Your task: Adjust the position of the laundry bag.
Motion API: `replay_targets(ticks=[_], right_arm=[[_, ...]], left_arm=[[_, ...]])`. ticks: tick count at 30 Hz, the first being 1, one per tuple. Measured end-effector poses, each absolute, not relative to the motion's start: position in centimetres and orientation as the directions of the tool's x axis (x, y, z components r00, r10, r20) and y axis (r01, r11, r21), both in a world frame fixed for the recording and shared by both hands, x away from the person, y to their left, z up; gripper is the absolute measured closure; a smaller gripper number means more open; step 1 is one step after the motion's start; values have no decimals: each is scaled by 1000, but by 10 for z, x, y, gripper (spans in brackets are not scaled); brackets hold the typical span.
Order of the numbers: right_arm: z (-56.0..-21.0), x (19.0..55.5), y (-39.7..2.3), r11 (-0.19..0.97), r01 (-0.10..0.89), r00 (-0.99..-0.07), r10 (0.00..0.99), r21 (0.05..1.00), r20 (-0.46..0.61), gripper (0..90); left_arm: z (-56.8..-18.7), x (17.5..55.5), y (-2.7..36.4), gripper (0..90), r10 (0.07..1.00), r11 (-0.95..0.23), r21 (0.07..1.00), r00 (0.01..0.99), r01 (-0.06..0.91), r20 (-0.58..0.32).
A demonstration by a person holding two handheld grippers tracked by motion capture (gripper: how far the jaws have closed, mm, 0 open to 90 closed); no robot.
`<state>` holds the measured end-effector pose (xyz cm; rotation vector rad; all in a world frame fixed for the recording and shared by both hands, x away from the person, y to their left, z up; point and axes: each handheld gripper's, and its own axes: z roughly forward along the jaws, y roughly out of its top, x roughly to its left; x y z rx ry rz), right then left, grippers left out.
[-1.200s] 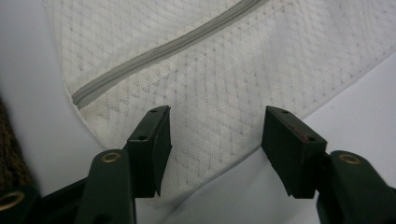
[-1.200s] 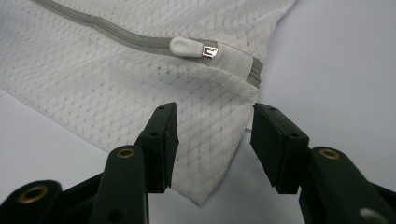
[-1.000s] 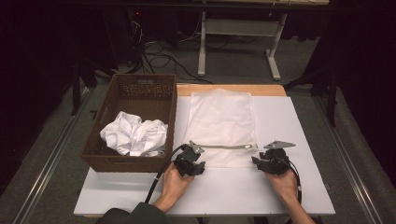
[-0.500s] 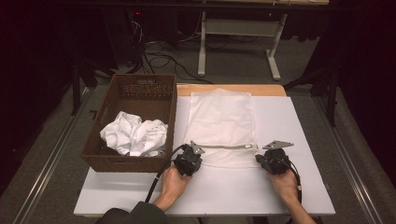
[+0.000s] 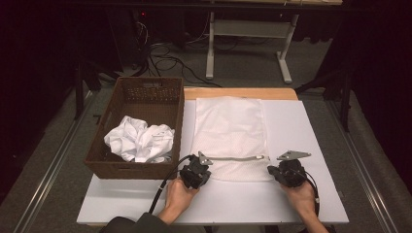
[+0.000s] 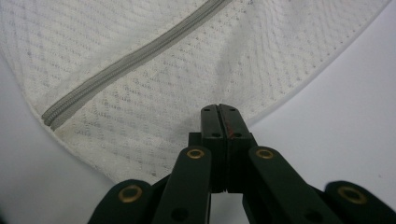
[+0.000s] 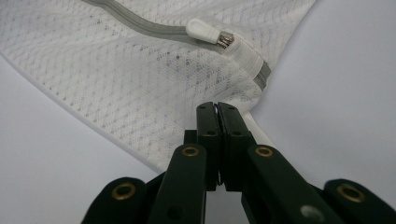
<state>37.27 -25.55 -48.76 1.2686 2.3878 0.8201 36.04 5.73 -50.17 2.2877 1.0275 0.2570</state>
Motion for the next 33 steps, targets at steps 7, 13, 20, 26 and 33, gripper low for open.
replay_targets(ticks=[7,13,20,26,33], right_arm=[[-490,365,-259,449,653,-569,823,609,3,892],[-491,361,-261,450,655,-574,819,607,13,892],[-494,359,-260,456,659,-579,816,598,15,855],[-492,359,-262,436,645,-577,817,628,26,708],[-488,361,-268,391,646,-557,829,656,54,706]], left_arm=[[-503,352,56,894,719,-525,593,691,611,-76],[-503,345,55,893,712,-535,593,699,602,-68],[-503,339,57,868,701,-532,599,708,599,-86],[-499,339,57,632,691,-524,622,718,581,-89],[-494,342,59,494,700,-488,645,705,587,-112]])
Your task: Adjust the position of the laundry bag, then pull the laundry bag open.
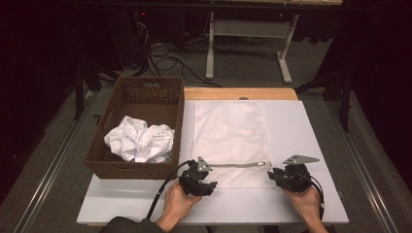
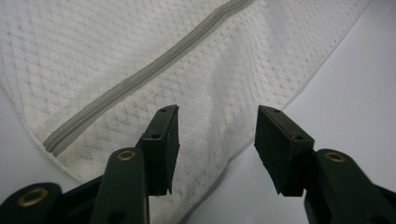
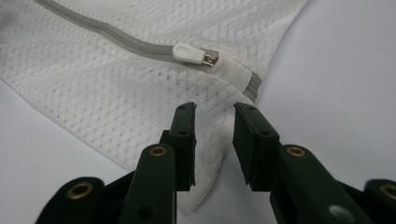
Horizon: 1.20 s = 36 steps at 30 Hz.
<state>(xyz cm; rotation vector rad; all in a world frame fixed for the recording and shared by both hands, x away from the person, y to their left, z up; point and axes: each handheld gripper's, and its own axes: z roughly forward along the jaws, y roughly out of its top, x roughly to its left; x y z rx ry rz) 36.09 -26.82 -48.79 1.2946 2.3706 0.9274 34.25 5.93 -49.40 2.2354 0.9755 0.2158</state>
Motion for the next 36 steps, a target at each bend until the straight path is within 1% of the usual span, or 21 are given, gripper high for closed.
replay_targets(ticks=[2,3,4,9,12,17,22,24,26,30,36], right_arm=[[-487,362,-268,388,647,-557,828,656,60,727],[-486,364,-267,386,646,-558,828,659,61,755],[-486,364,-267,386,646,-558,828,659,61,755],[-485,371,-264,383,637,-563,824,670,65,844],[-485,375,-262,386,635,-562,825,669,58,865],[-487,377,-259,390,630,-571,819,672,60,870],[-488,378,-255,393,630,-576,815,670,64,870],[-489,381,-254,396,628,-579,813,670,63,869],[-488,384,-250,396,612,-584,810,685,52,869],[-488,386,-246,404,602,-592,804,689,46,868],[-498,394,-242,440,625,-615,786,645,60,877]], left_arm=[[-492,344,61,480,698,-475,653,704,590,-128],[-491,345,61,471,697,-471,656,704,590,-133],[-490,346,61,471,697,-470,657,705,589,-133],[-486,350,61,467,692,-460,668,707,585,-143],[-486,352,59,448,694,-470,661,708,584,-132],[-483,354,52,433,681,-494,659,723,567,-111],[-481,358,42,429,667,-496,666,735,557,-118],[-481,361,37,429,662,-514,660,743,548,-101],[-481,362,30,453,658,-530,664,749,528,-71],[-481,365,22,484,643,-528,673,761,519,-82],[-483,373,3,477,628,-543,665,774,513,-84]])
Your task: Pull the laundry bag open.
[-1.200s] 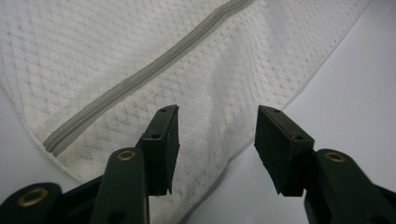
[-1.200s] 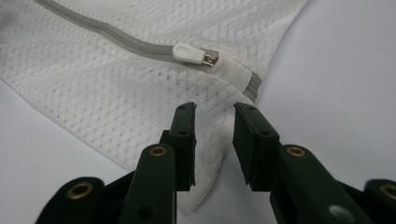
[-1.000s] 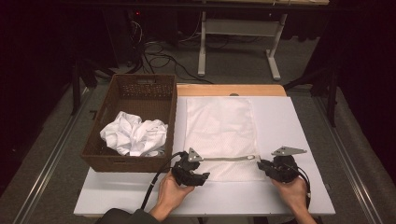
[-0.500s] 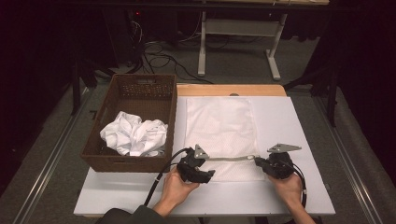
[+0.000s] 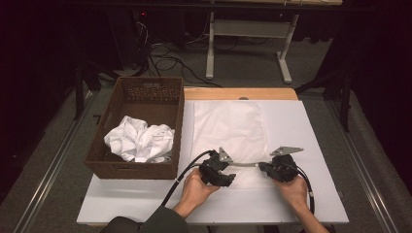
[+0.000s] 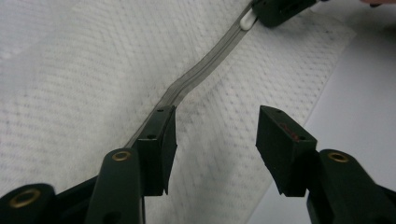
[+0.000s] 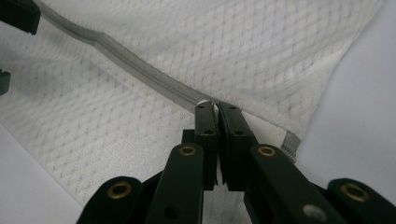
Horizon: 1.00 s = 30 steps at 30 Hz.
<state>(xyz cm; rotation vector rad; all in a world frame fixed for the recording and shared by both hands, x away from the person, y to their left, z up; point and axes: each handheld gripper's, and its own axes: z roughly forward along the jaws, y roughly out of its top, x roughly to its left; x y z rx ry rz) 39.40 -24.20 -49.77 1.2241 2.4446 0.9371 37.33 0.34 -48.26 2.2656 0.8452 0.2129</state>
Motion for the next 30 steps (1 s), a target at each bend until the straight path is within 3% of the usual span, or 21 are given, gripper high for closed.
replay_targets(ticks=[5,13,30], right_arm=[[-489,391,-249,393,613,-605,792,685,87,877],[-495,397,-267,307,645,-538,832,699,131,900],[-505,398,-262,327,662,-538,834,674,123,900]], left_arm=[[-481,380,-9,444,643,-521,657,757,545,-118],[-484,391,-28,491,639,-513,663,758,545,-129],[-496,406,-55,602,637,-488,673,754,555,-161]])
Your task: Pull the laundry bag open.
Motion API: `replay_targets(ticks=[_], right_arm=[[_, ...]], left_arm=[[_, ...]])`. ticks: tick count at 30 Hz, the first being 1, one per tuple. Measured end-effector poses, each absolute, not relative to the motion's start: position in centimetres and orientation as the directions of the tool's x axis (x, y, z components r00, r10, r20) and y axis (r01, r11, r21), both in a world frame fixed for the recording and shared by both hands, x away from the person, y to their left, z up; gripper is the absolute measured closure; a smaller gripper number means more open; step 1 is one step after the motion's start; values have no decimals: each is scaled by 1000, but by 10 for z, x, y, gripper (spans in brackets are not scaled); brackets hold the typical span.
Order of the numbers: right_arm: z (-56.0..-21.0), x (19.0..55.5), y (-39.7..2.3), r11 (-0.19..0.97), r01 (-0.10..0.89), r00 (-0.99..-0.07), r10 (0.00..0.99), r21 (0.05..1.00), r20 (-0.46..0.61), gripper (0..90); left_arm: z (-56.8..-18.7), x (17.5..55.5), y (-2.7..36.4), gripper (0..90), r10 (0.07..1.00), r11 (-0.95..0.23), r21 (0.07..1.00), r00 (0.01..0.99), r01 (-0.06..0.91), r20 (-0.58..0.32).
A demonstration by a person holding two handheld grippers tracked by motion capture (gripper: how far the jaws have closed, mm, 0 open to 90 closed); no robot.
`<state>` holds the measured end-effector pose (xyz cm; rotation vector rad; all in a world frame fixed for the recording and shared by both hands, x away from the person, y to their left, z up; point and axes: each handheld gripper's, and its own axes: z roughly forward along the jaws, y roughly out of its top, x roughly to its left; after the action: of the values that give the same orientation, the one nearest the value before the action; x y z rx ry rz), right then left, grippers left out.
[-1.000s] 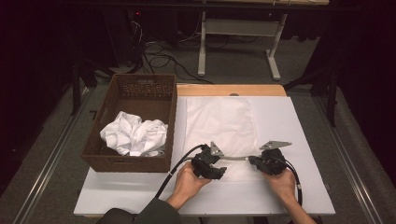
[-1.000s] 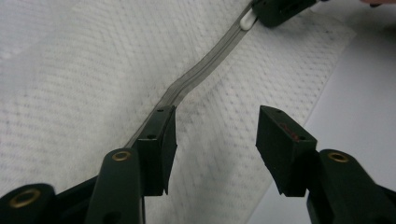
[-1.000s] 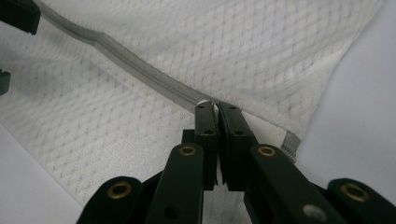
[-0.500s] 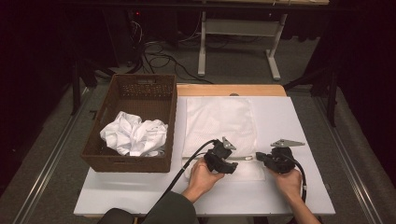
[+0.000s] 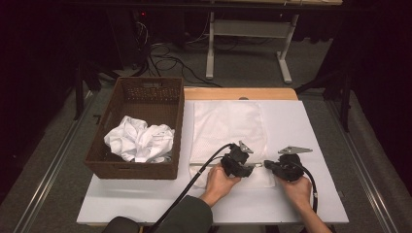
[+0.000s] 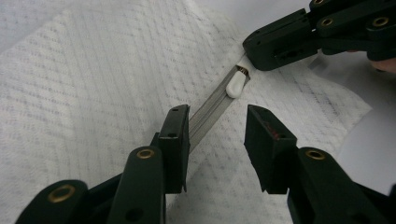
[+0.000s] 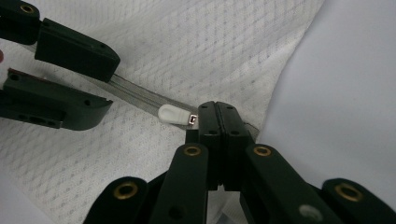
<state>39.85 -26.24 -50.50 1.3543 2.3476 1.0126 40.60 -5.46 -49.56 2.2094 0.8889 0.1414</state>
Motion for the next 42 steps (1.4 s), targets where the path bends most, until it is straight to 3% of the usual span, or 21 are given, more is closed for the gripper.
replay_targets(ticks=[42], right_arm=[[-506,398,-261,345,649,-546,832,678,99,900]], left_arm=[[-505,419,-91,822,579,-481,703,792,524,-195]])
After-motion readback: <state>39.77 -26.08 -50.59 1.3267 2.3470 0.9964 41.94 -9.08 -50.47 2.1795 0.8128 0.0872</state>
